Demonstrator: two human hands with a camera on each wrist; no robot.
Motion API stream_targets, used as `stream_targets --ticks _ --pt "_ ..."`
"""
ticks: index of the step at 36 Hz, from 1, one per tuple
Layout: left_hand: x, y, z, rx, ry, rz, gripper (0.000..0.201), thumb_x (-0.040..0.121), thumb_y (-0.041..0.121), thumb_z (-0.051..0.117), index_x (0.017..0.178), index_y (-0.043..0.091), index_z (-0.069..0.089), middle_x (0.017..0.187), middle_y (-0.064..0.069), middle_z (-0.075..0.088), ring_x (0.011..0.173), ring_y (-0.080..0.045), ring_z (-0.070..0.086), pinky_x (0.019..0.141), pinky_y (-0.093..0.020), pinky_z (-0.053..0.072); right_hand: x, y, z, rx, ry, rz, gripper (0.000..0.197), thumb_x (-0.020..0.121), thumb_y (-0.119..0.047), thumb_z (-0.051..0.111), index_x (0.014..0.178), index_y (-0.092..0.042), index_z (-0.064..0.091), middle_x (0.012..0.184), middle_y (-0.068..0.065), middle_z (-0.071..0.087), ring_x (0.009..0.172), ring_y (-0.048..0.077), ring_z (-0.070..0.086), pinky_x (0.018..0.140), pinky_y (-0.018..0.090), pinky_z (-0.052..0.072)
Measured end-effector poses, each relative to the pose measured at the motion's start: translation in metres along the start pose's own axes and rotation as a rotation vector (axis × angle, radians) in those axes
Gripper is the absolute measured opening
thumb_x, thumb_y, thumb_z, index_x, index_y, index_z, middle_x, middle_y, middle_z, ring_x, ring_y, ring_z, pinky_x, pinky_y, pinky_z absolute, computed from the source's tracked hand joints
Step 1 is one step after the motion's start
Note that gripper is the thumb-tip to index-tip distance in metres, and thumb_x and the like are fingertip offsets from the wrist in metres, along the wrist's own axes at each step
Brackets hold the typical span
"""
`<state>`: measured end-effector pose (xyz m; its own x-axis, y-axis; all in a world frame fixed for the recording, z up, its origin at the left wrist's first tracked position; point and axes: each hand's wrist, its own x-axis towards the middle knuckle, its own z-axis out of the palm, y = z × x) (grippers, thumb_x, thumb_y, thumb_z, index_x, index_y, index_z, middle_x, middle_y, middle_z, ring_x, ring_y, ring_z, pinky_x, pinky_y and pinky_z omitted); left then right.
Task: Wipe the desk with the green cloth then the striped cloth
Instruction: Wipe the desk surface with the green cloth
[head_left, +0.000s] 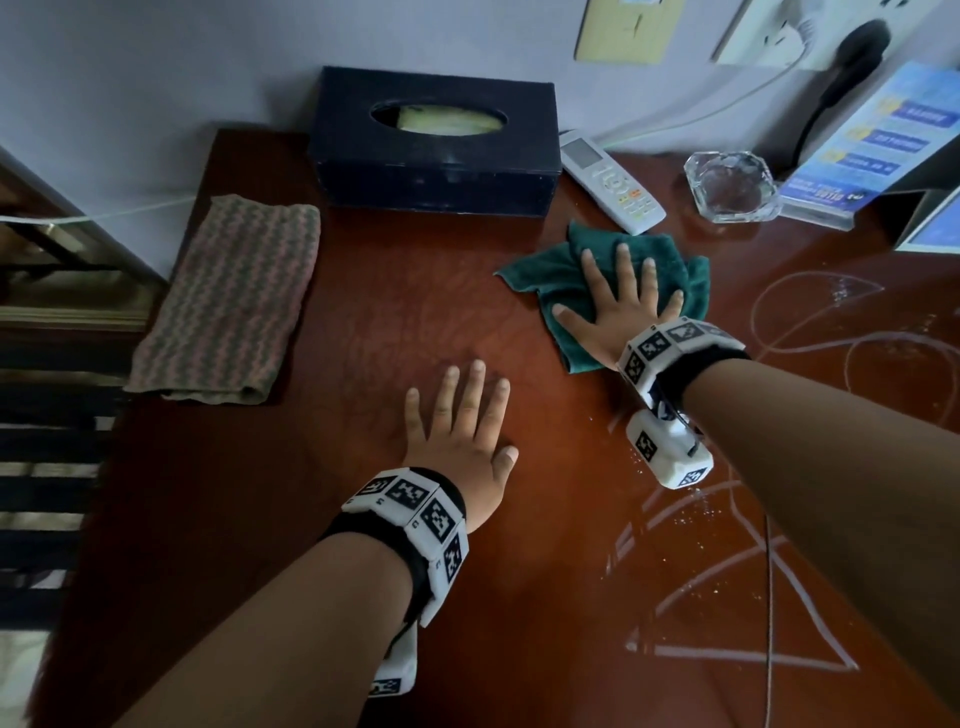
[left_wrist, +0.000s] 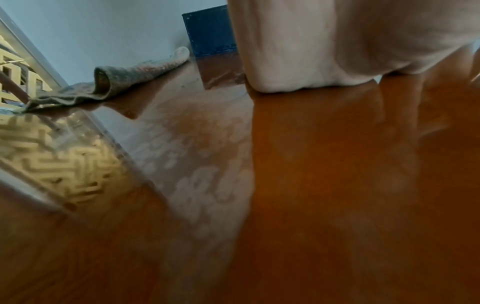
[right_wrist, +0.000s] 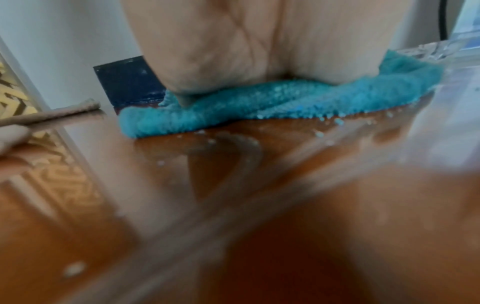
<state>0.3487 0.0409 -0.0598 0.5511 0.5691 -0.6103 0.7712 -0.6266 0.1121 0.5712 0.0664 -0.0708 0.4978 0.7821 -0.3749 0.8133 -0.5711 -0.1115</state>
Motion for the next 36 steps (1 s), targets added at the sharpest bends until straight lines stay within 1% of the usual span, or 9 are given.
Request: stream_targets --ticks 3,6,8,14,21,30,36 --pt "0.0 0.0 -0.002 0.005 -0.009 -0.003 0.061 0.099 0.047 0.008 0.136 0.025 -0.036 0.135 0.0 -0.05 0.136 -0.025 -0.036 0.109 -0.056 -0.017 -0.01 -0.001 0.003 -0.002 -0.015 0.023 0.08 0.084 -0.077 0.026 0.147 -0.045 -0.011 0.157 -0.006 -0.025 0.144 0.026 -0.021 0.112 0.06 -0.01" --pt "0.0 0.0 -0.003 0.01 -0.025 -0.005 0.062 0.099 0.048 0.009 0.138 0.025 -0.034 0.143 -0.002 -0.046 0.136 -0.025 -0.036 0.108 -0.056 -0.018 -0.024 0.0 0.007 -0.002 -0.021 0.029 0.082 0.082 -0.078 0.027 0.147 -0.045 -0.012 0.156 -0.006 -0.026 0.144 0.027 -0.021 0.112 0.061 -0.01" --pt "0.0 0.0 -0.004 0.004 -0.031 -0.005 0.062 0.099 0.048 0.009 0.139 0.026 -0.033 0.144 -0.002 -0.045 0.136 -0.025 -0.036 0.108 -0.056 -0.018 -0.033 0.001 0.01 0.003 -0.02 0.034 0.084 0.082 -0.079 0.027 0.147 -0.045 -0.012 0.156 -0.005 -0.027 0.144 0.027 -0.022 0.111 0.061 -0.01" --pt "0.001 -0.001 -0.005 -0.006 -0.039 0.001 0.064 0.099 0.048 0.011 0.141 0.026 -0.032 0.145 -0.001 -0.044 0.136 -0.025 -0.036 0.108 -0.056 -0.017 -0.055 0.003 0.021 0.012 -0.029 0.053 0.086 0.079 -0.082 0.027 0.146 -0.045 -0.014 0.155 -0.006 -0.029 0.143 0.027 -0.024 0.111 0.061 -0.011" --pt "0.001 -0.001 -0.003 -0.003 -0.02 0.002 0.064 0.099 0.049 0.01 0.141 0.026 -0.031 0.146 -0.001 -0.043 0.137 -0.025 -0.035 0.109 -0.057 -0.016 -0.083 0.004 0.031 0.033 -0.043 0.065 0.086 0.08 -0.081 0.026 0.145 -0.046 -0.017 0.154 -0.006 -0.032 0.142 0.027 -0.027 0.111 0.061 -0.013" --pt "0.003 0.0 -0.003 0.0 -0.029 -0.004 0.063 0.099 0.048 0.01 0.14 0.025 -0.033 0.145 -0.002 -0.044 0.136 -0.026 -0.036 0.108 -0.057 -0.017 -0.094 0.006 0.038 0.017 -0.026 0.054 0.085 0.079 -0.081 0.023 0.145 -0.046 -0.019 0.154 -0.005 -0.031 0.142 0.026 -0.027 0.112 0.059 -0.013" --pt "0.002 0.001 -0.003 0.013 -0.023 -0.022 0.063 0.099 0.048 0.01 0.141 0.026 -0.031 0.146 -0.001 -0.042 0.137 -0.026 -0.034 0.109 -0.057 -0.014 -0.11 0.01 0.043 0.005 -0.028 0.028 0.085 0.081 -0.08 0.024 0.145 -0.045 -0.019 0.154 -0.005 -0.031 0.142 0.026 -0.027 0.112 0.058 -0.013"
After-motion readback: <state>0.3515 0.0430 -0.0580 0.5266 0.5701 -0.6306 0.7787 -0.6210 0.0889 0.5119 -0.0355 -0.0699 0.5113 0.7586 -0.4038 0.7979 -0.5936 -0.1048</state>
